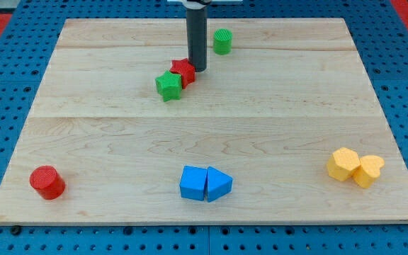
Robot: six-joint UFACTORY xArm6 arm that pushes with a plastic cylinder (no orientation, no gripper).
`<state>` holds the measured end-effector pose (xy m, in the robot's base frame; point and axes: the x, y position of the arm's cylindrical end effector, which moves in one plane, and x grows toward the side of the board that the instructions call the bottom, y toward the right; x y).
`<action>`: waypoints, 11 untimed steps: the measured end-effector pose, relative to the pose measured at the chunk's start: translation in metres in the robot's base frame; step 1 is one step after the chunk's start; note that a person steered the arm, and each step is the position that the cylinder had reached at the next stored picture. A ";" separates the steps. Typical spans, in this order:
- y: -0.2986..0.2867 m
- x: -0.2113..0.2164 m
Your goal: Push the red star closer to the red circle
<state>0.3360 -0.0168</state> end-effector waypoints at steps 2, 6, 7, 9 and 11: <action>0.017 0.028; -0.075 -0.051; -0.113 -0.050; -0.135 -0.034; -0.154 0.006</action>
<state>0.3424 -0.1707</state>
